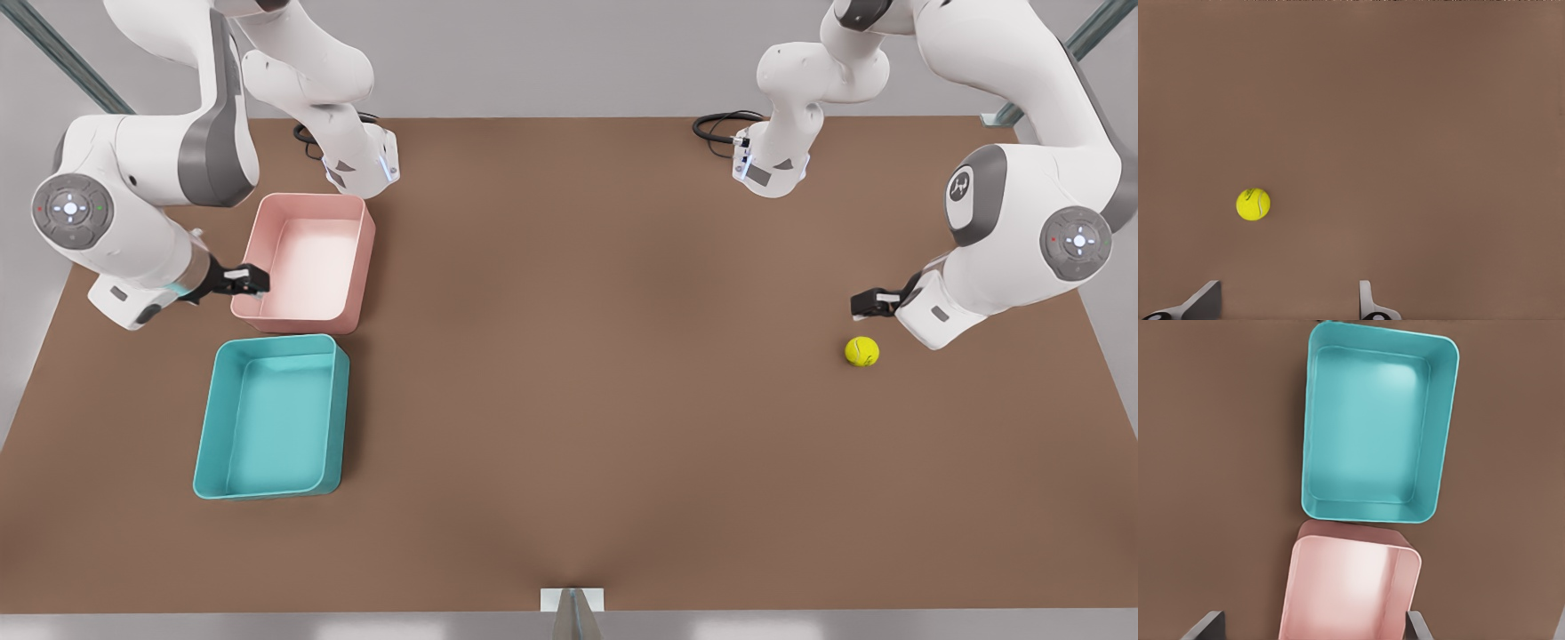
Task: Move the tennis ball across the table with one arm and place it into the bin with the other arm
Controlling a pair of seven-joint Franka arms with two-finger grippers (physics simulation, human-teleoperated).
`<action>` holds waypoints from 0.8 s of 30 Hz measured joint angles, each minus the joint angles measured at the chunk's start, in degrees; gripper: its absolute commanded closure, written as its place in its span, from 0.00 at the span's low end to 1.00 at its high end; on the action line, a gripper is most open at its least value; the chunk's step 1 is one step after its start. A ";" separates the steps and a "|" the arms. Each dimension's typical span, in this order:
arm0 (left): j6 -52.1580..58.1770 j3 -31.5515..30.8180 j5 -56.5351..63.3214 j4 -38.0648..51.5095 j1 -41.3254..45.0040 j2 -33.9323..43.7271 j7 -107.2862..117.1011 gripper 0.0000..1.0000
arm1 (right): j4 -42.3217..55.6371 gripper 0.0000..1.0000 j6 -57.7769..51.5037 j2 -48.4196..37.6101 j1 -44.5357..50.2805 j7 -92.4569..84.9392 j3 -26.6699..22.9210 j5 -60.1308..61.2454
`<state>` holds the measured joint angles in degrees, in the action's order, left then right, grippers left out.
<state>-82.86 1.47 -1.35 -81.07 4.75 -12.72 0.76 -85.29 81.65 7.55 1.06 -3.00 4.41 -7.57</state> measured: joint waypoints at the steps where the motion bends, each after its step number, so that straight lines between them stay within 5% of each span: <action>1: -0.13 0.01 0.00 0.00 -0.01 0.00 0.04 0.00 | -0.03 0.00 0.39 -0.01 -0.02 -0.03 -0.05 -0.07; 4: -0.54 0.01 0.00 -0.10 -0.05 -0.13 0.11 0.00 | -0.06 0.00 1.25 0.02 0.13 -0.09 -0.19 -0.21; 5: -1.03 0.05 0.00 -0.80 -0.31 -0.39 -0.12 0.43 | -0.03 0.00 1.45 0.12 0.25 -0.11 -0.35 -0.27; 6: -1.58 0.13 0.17 -2.46 -1.08 -0.54 -0.91 0.67 | -0.03 0.00 1.59 0.29 0.45 -0.14 -0.74 -0.24; 7: -2.70 0.94 0.74 -5.36 -2.10 -0.64 -2.28 0.79 | 0.09 0.00 1.66 0.97 0.39 -0.19 -0.99 -0.14; 15: -28.59 4.65 7.26 -25.28 -7.86 -5.17 -28.59 0.79 | 2.86 0.00 0.27 2.99 -1.42 0.09 -1.28 4.41; 24: -37.08 6.11 8.45 -27.84 -13.65 -11.62 -63.29 0.79 | 5.76 0.00 -2.77 4.24 -1.54 0.68 -1.51 5.69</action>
<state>-119.94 7.58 7.10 -108.91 -8.90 -24.34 -62.53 -79.53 78.88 11.78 -0.48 -2.32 2.90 -1.88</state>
